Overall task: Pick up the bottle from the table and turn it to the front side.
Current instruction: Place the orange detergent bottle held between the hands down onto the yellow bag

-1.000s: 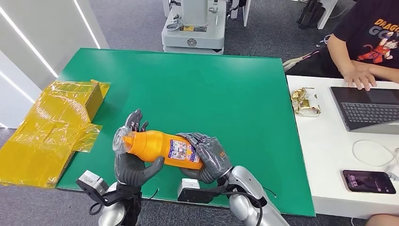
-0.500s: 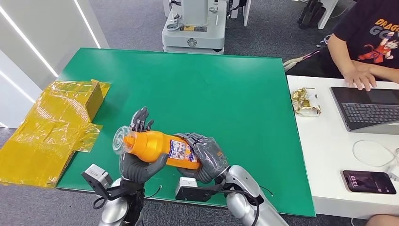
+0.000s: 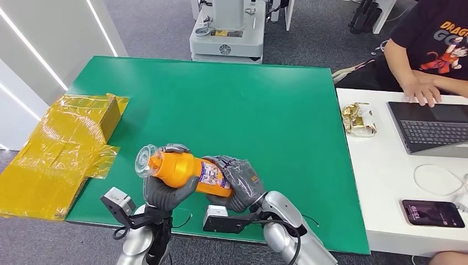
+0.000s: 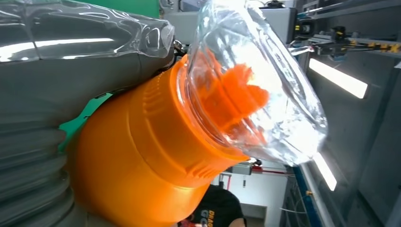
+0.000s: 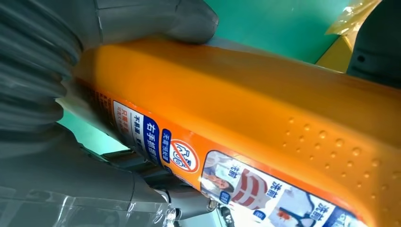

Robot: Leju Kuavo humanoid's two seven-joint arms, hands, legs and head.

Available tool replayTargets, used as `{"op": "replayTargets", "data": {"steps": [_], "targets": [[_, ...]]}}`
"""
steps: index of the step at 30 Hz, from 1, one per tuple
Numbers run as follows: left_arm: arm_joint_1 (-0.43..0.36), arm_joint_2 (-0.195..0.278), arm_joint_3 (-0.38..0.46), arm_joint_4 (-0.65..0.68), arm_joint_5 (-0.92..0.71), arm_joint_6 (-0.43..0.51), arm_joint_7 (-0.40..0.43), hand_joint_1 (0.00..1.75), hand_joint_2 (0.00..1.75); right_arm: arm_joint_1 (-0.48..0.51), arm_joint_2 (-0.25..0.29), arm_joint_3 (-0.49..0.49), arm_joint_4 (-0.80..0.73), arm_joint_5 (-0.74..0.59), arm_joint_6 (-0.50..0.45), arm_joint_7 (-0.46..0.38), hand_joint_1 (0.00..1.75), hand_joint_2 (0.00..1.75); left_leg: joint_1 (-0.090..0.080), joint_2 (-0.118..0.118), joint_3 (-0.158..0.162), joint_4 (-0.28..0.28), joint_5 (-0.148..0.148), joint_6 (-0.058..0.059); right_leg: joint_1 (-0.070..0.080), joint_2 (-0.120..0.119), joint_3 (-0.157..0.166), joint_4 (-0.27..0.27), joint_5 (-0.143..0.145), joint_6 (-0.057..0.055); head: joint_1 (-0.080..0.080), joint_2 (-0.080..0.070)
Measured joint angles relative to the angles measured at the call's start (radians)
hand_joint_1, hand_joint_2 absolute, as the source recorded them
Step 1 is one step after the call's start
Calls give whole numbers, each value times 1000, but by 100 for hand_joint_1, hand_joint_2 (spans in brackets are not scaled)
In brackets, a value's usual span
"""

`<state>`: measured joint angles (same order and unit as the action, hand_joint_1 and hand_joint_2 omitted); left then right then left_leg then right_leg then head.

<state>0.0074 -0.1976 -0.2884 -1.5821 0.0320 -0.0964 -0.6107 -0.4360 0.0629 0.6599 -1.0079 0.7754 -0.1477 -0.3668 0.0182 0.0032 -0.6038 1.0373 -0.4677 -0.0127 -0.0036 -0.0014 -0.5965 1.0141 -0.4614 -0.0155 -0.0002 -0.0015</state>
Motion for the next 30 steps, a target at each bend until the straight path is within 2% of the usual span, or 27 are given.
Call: {"op": "replayTargets", "data": {"steps": [1, 5, 8, 15, 21, 30], "targets": [[0, 0, 0, 3, 0, 0, -2, 175, 175, 0, 0, 0, 3, 3, -3, 0, 170, 175, 0, 0, 0, 0, 0, 0, 0, 0, 0, 0, 0, 0, 0, 0], [3, 0, 0, 8, -1, -2, -6, 175, 175, 3, 1, 3, 6, 29, -20, 12, 7, 175, 0, 0, 0, 0, 0, 0, 0, 0, 0, 0, 0, 0, 0, 0], [12, -1, 0, 8, -7, -10, -6, 175, 175, 17, 1, 4, -4, 53, -30, 26, 0, 175, 0, 0, 0, 0, 0, 0, 0, 0, 0, 0, 0, 0, 0, 0], [37, -7, 0, 4, -11, -19, -5, 175, 175, 68, 0, 3, -70, 61, -69, 41, 0, 175, 0, 0, 0, 0, 0, 0, 0, 0, 0, 0, 0, 0, 0, 0], [29, -16, 0, 4, 19, -11, 3, 175, 175, 106, 0, -10, -144, 20, -120, 25, 0, 175, 0, 0, 0, 0, 0, 0, 0, 0, 0, 0, 0, 0, 0, 0], [-14, 3, 0, -20, -45, 124, -15, 175, 175, 180, -1, -23, -285, -104, -235, -79, 0, 175, 0, 0, 0, 0, 0, 0, 0, 0, 0, 0, 0, 0, 0, 0]]}}
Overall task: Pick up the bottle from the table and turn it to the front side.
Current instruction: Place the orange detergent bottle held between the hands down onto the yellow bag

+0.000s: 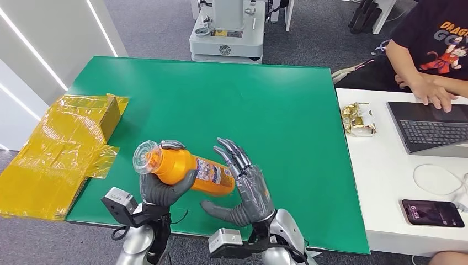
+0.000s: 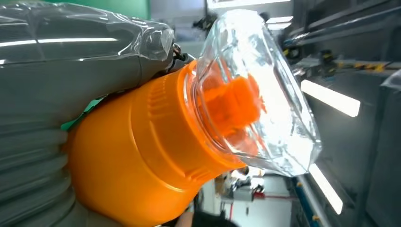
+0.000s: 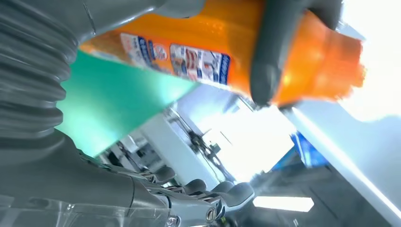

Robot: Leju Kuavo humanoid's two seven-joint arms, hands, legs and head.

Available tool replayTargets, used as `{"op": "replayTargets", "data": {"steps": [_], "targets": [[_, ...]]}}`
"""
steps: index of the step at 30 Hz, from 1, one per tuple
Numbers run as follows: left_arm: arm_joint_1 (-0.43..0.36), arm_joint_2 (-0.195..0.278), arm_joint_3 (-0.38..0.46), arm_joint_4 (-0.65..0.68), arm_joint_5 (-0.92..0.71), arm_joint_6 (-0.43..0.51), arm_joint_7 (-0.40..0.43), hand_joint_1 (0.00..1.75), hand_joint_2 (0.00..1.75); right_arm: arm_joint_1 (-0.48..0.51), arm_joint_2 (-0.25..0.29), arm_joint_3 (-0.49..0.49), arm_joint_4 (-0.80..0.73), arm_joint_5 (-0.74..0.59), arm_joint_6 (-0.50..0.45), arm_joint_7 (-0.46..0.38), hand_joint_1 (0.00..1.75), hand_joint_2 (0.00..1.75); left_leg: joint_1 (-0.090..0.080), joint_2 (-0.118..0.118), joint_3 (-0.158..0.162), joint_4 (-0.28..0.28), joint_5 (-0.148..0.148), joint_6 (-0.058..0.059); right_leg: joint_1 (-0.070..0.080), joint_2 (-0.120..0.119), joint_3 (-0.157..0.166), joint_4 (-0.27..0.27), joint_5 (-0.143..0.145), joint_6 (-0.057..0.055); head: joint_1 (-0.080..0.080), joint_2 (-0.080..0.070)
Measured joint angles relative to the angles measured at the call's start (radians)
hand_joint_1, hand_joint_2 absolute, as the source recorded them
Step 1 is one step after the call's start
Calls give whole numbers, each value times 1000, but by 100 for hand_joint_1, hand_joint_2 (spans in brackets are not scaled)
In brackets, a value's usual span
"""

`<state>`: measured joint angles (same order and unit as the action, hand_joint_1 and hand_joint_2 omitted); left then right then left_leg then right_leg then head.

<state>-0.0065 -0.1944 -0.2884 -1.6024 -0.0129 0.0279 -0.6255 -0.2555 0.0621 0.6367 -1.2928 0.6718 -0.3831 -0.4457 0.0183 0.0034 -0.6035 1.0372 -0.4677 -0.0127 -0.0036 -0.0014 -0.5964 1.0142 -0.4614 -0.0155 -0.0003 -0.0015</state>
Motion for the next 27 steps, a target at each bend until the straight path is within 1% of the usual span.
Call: {"op": "replayTargets", "data": {"steps": [3, 5, 10, 12, 14, 16, 18, 22, 24, 27], "targets": [[-9, 17, 0, -20, -23, 27, 3, 175, 175, 10, 0, 0, -30, -21, -14, -18, 0, 175, 0, 0, 0, 0, 0, 0, 0, 0, 0, 0, 0, 0, 0, 0], [-11, 32, 0, -33, -66, 68, 9, 175, 175, 15, 0, 0, -45, -43, -25, -36, 0, 175, 0, 0, 0, 0, 0, 0, 0, 0, 0, 0, 0, 0, 0, 0], [-9, 91, 9, -78, -307, 280, 48, 175, 175, 31, -1, 0, -74, -103, -60, -74, 0, 175, 0, 0, 0, 0, 0, 0, 0, 0, 0, 0, 0, 0, 0, 0], [-9, 123, 20, -97, -379, 329, 69, 175, 175, 41, -2, 0, -84, -112, -73, -79, 0, 175, 0, 0, 0, 0, 0, 0, 0, 0, 0, 0, 0, 0, 0, 0], [-12, 154, 29, -108, -451, 355, 102, 175, 175, 52, -3, 0, -95, -116, -81, -79, 0, 175, 0, 0, 0, 0, 0, 0, 0, 0, 0, 0, 0, 0, 0, 0], [-27, 188, 38, -111, -554, 373, 166, 175, 175, 66, -4, 0, -112, -116, -87, -75, 0, 175, 0, 0, 0, 0, 0, 0, 0, 0, 0, 0, 0, 0, 0, 0], [-50, 224, 46, -111, -650, 384, 233, 175, 175, 79, -5, 0, -132, -114, -89, -68, 0, 175, 0, 0, 0, 0, 0, 0, 0, 0, 0, 0, 0, 0, 0, 0], [-110, 299, 51, -89, -835, 408, 333, 175, 175, 97, -7, 0, -165, -109, -80, -60, 0, 175, 0, 0, 0, 0, 1, -1, 0, 0, 0, 0, 0, 0, 0, 0], [-146, 341, 51, -60, -907, 416, 366, 175, 175, 104, -7, 0, -178, -103, -74, -61, 0, 175, 0, 0, 1, 0, 1, -2, 0, 0, 0, 0, 0, -1, 0, 0], [-196, 396, 49, -6, -962, 410, 398, 175, 175, 112, -7, 0, -195, -93, -73, -63, 0, 175, 0, 1, 1, 0, 1, -2, 0, 1, 0, 0, 0, -1, 0, 0]]}}
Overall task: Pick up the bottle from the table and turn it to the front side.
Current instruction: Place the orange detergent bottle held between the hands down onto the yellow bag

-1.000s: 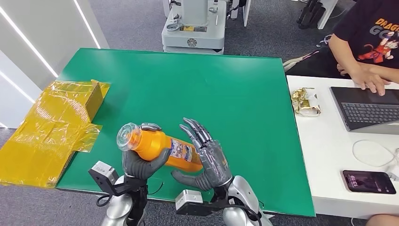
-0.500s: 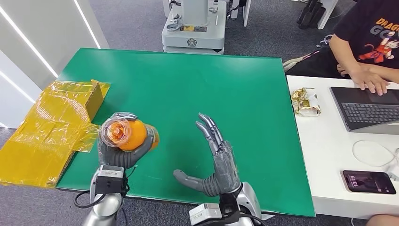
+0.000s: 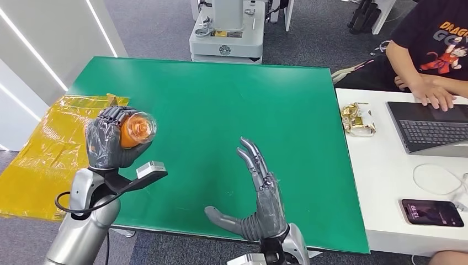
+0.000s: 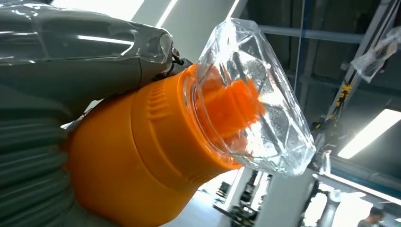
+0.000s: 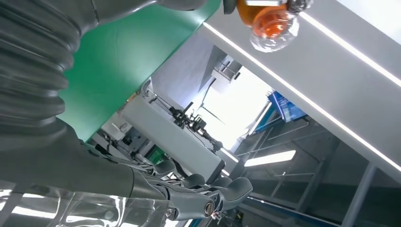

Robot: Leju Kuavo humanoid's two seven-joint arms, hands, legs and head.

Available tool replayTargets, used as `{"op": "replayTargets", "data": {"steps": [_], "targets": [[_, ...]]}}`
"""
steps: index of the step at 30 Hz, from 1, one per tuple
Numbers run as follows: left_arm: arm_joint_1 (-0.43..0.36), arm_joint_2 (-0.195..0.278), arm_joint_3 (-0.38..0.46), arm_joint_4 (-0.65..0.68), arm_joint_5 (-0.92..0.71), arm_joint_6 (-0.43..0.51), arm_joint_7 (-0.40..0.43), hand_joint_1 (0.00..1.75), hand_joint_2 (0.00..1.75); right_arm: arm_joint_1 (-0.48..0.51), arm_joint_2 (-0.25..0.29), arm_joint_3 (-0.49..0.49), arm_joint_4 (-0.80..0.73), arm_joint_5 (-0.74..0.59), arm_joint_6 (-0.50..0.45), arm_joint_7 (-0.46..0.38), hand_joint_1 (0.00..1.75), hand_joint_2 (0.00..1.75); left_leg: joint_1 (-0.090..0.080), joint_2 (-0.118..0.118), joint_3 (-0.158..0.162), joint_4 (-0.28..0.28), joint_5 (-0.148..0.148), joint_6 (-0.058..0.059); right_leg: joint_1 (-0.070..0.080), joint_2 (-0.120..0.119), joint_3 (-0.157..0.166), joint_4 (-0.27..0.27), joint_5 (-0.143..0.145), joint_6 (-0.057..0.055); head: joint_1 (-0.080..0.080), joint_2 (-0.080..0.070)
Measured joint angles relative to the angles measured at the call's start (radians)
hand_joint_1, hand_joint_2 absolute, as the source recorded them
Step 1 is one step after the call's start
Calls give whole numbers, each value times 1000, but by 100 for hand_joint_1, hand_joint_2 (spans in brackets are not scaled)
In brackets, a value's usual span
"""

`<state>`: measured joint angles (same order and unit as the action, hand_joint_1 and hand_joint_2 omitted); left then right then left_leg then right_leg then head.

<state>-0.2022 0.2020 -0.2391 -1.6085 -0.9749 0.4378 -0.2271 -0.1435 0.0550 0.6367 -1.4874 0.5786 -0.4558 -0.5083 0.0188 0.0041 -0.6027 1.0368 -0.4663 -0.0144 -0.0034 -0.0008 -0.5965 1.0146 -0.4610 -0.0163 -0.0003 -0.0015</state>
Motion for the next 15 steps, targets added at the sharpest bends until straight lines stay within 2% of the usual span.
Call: {"op": "replayTargets", "data": {"steps": [7, 15], "targets": [[-112, 90, -46, 172, -76, -90, 54, 175, 175, 21, -12, -3, -56, 8, -9, 4, 0, 175, 0, 0, 0, 0, 0, 0, 0, 0, 0, 0, 0, 0, 0, 0], [-218, 150, -121, 376, -142, -194, 93, 175, 175, 43, -29, -4, -103, 13, -8, 15, 0, 175, 0, 1, 0, 0, 0, 0, 0, 1, 0, 0, 0, 0, 0, 0]]}}
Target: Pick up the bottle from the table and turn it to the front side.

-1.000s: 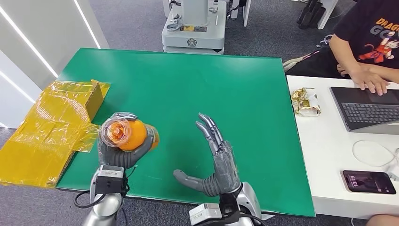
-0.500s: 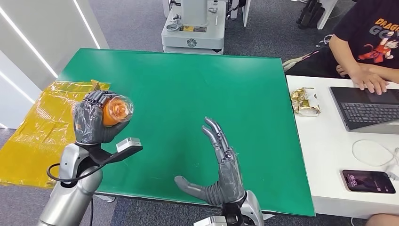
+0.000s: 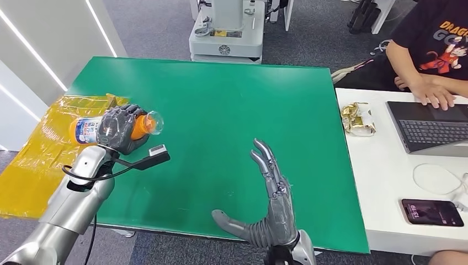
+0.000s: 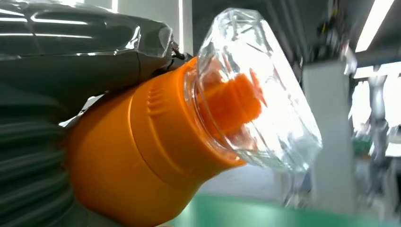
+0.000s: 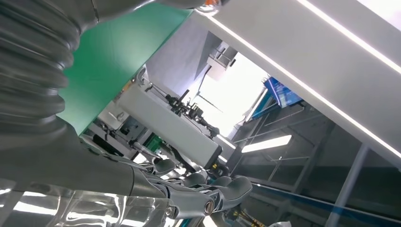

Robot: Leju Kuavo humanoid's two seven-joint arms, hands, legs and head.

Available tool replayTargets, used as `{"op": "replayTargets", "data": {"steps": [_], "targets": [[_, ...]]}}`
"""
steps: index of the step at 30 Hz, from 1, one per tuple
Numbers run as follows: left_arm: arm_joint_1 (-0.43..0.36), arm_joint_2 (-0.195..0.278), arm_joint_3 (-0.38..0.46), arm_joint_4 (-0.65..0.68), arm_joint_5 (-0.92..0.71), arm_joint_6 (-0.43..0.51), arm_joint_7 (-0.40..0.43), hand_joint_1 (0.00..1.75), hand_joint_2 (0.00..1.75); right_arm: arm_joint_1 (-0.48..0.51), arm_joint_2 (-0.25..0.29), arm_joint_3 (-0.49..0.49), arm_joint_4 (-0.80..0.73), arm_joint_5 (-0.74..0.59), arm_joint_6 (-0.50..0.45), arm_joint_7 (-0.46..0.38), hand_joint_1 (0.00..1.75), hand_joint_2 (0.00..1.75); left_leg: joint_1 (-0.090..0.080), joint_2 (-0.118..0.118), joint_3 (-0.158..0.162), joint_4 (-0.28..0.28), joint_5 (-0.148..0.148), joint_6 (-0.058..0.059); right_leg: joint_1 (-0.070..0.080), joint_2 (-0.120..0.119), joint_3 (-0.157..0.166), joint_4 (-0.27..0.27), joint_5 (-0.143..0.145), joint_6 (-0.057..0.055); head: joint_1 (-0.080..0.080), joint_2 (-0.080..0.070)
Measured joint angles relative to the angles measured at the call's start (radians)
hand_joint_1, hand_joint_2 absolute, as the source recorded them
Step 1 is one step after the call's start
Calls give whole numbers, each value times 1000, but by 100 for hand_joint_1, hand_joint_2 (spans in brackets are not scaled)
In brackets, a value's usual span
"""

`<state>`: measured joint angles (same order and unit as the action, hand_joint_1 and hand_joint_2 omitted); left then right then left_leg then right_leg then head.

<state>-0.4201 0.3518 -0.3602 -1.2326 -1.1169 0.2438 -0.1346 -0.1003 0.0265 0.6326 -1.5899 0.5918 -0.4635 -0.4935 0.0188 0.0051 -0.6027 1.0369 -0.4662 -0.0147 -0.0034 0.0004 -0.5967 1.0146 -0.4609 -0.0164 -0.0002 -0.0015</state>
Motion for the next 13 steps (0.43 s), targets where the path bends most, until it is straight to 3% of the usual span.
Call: {"op": "replayTargets", "data": {"steps": [5, 13], "targets": [[-70, 41, -53, 163, -53, -85, 3, 175, 175, 4, -10, 0, -10, 4, 23, -7, 0, 175, 0, 1, 0, 0, 0, 0, 0, 1, -1, 0, 0, 0, 0, 0], [-128, 73, -92, 338, -115, -121, 14, 175, 175, -1, -15, 0, -10, -16, 26, -12, 0, 175, 0, 1, 0, 0, 0, 0, 0, 1, 0, 1, 0, 0, 0, 0]]}}
